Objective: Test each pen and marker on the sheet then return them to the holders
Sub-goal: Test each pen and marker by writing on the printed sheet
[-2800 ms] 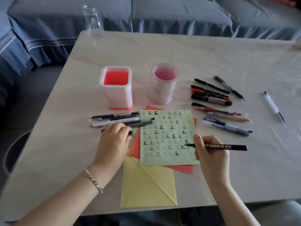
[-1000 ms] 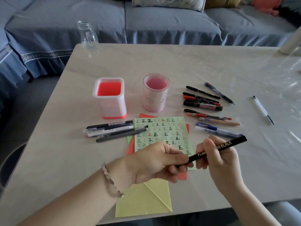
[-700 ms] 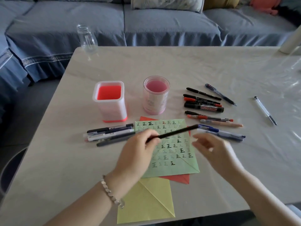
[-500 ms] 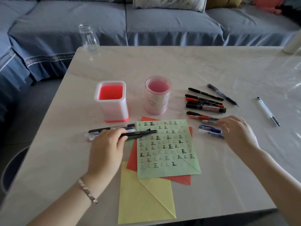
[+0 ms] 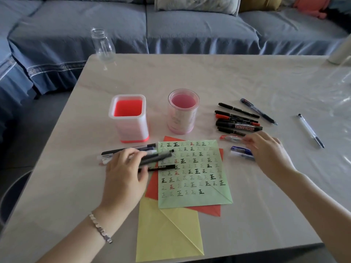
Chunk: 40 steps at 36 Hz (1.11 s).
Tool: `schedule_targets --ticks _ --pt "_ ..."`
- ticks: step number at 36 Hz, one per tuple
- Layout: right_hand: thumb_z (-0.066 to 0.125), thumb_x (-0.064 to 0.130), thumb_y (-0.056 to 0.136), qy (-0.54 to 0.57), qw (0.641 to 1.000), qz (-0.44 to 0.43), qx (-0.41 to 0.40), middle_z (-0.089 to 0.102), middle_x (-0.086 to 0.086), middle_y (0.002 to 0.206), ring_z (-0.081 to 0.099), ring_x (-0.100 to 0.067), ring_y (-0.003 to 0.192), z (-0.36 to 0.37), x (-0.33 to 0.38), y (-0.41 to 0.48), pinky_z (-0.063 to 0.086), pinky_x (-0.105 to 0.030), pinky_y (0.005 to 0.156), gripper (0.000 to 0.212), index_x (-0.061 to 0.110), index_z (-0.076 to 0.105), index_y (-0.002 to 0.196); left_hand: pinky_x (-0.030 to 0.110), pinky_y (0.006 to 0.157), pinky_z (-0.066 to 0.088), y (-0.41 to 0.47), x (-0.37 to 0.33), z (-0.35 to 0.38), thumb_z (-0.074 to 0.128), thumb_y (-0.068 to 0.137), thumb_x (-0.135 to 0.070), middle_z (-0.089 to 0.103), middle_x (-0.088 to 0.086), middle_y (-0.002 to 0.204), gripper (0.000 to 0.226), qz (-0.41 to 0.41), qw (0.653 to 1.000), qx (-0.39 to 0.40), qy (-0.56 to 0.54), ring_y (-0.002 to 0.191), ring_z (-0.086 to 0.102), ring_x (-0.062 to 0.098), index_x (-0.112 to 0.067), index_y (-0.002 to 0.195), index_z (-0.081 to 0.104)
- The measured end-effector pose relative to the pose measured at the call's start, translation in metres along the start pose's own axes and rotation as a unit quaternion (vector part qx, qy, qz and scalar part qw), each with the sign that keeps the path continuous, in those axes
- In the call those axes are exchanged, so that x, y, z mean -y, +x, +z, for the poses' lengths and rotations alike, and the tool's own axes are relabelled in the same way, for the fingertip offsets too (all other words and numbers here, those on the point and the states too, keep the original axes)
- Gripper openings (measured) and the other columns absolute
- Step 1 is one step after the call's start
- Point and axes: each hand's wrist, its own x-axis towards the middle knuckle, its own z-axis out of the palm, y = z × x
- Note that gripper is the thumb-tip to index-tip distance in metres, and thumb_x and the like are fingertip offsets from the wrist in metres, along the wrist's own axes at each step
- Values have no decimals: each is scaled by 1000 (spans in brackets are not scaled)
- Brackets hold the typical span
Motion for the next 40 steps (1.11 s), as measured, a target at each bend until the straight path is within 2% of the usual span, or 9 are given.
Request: schedule_targets --ticks 7,12,15,18,22,25,29,32,40 --pt "50 33 87 143 971 -189 35 61 2 94 61 -21 77 -17 73 -43 53 -37 67 21 23 63 100 23 104 27 0 -64 -9 46 90 -35 53 3 127 45 174 969 106 -140 120 41 14 -11 128 44" --pt "55 24 85 154 946 -284 -32 62 6 91 52 -9 86 -15 98 -58 37 -17 86 13 19 66 90 25 74 38 -4 -85 -4 38 90 -35 65 -3 88 35 171 971 116 -124 79 60 15 -12 108 58" --pt "61 25 80 189 950 -219 -120 59 8 91 48 -9 96 -12 101 -59 33 -16 94 12 17 65 88 23 66 37 -8 -80 -4 35 93 -34 61 -6 83 29 131 975 118 -135 71 57 11 -15 101 56" --pt "71 24 75 286 947 -6 -149 51 14 91 46 -7 88 -12 108 -65 33 -6 85 32 28 51 100 19 63 32 -11 -75 -10 37 98 -32 50 -15 81 20 69 969 130 -196 73 44 5 -19 99 52" --pt "64 48 64 495 848 175 68 51 6 54 47 -9 50 -18 118 -67 40 -18 52 38 29 48 93 12 64 32 -11 -72 -14 46 96 -24 49 -13 79 10 45 951 153 -264 77 45 3 -20 98 55" --pt "57 51 66 549 791 216 159 44 4 46 37 -9 42 -18 130 -71 33 -18 43 39 13 55 74 20 66 37 -12 -76 -16 41 97 -28 48 -14 81 18 73 943 187 -264 76 46 5 -18 99 55" --pt "61 32 84 544 782 277 124 39 5 41 37 -5 37 -8 145 -79 48 -31 54 33 9 47 65 31 61 44 -16 -82 -15 24 89 -49 57 -7 84 49 148 956 159 -197 71 56 14 -15 100 57" --pt "54 17 88 563 770 282 103 36 4 43 35 -6 38 -7 149 -79 47 -38 57 23 6 45 70 28 57 40 -17 -82 -13 28 91 -46 57 -9 78 32 146 949 158 -232 68 54 11 -23 89 51" --pt "44 -2 90 594 772 207 87 31 6 41 28 -6 36 -9 140 -78 27 -15 38 35 10 31 60 22 47 33 -13 -82 -16 40 92 -47 52 -12 56 26 126 928 199 -289 50 46 10 -26 80 49"
